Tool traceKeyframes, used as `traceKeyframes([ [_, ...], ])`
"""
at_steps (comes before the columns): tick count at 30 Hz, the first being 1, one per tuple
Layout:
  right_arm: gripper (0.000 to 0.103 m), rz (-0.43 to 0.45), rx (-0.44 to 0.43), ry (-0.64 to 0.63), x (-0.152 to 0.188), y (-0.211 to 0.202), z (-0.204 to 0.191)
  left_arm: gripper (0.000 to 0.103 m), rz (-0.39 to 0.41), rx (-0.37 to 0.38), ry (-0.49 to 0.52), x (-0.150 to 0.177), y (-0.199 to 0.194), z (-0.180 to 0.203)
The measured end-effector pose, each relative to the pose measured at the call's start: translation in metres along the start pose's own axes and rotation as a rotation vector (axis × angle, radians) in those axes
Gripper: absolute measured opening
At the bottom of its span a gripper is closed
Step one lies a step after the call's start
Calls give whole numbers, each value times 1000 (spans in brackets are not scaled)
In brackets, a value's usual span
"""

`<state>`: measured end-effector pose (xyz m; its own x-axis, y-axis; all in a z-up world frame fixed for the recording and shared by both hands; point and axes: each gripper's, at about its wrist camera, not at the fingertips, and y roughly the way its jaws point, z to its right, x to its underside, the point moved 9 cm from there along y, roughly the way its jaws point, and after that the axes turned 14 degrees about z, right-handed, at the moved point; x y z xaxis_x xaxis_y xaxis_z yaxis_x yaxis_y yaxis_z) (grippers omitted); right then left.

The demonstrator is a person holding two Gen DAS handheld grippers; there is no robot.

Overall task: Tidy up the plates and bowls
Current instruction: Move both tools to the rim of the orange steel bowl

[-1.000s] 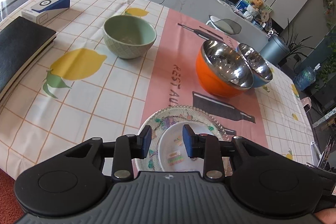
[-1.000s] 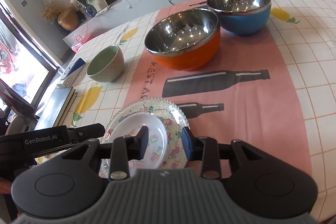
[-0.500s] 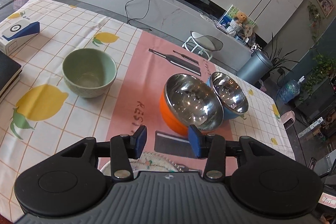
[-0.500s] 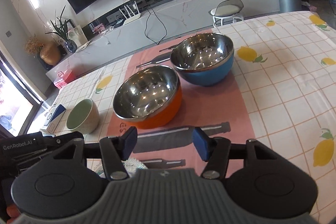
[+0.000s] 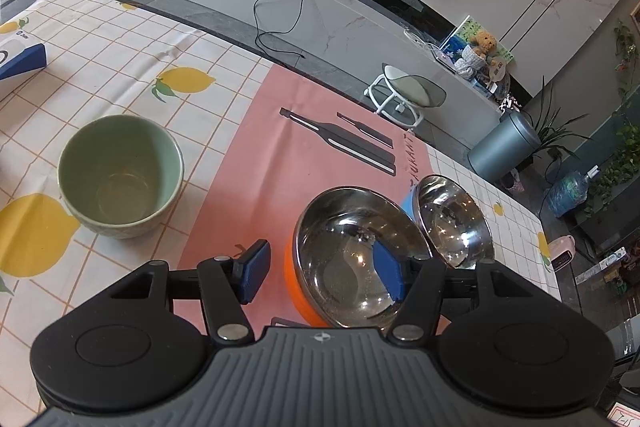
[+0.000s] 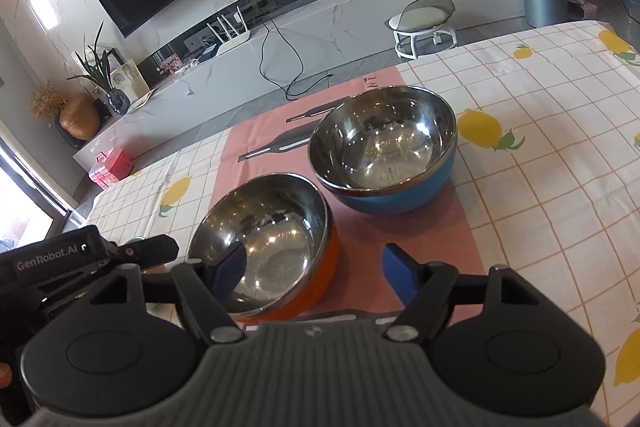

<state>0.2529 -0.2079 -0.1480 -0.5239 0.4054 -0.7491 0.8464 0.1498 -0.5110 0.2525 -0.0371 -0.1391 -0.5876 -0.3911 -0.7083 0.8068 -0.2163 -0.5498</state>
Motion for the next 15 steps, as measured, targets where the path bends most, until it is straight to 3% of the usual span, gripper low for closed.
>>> traceKeyframes([
  [6, 68, -21, 40, 12, -1, 24, 6, 69, -27, -18, 8, 4, 24, -1],
  [9, 65, -30, 46, 26, 1, 32, 10, 64, -40, -23, 18, 7, 33, -1],
  [15, 47, -48, 51, 31, 4, 43, 13, 35, -46, -32, 34, 7, 43, -2],
])
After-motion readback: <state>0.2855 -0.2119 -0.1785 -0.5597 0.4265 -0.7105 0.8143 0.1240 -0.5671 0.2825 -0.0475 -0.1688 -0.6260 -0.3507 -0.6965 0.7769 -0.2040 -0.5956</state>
